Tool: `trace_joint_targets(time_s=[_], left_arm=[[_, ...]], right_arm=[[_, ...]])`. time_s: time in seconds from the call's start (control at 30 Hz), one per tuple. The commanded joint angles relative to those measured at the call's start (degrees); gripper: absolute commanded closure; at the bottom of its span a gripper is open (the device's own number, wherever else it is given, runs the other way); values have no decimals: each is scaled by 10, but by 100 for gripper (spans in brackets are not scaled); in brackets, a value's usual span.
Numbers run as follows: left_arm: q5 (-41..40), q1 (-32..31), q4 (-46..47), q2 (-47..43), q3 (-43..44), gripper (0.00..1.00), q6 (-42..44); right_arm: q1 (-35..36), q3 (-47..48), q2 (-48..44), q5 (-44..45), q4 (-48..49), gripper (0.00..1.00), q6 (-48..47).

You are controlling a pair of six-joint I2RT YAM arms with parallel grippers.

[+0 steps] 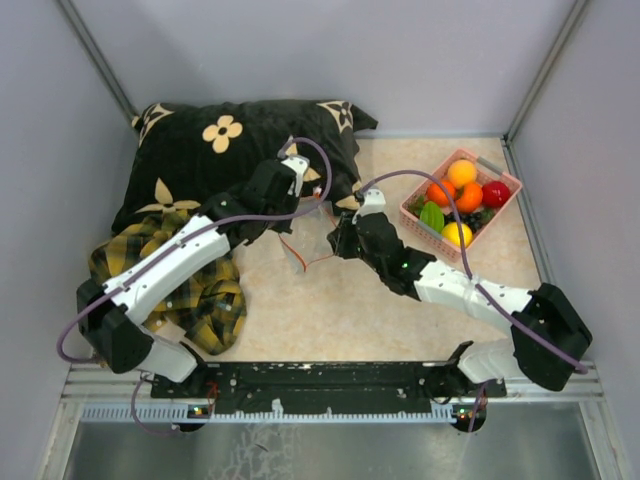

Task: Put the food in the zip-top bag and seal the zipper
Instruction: Open the zipper of the food storage bag.

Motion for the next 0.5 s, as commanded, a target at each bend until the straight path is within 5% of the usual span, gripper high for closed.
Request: trace_joint_targets(time_s=[0.0,0.47], left_arm=[[44,2,-11,30,19,100,0],[9,3,-29,38,36,100,0]], right_arm=[[-5,26,-21,-66,13,69,-50],[-9,65,-107,-134,-61,46,-103]])
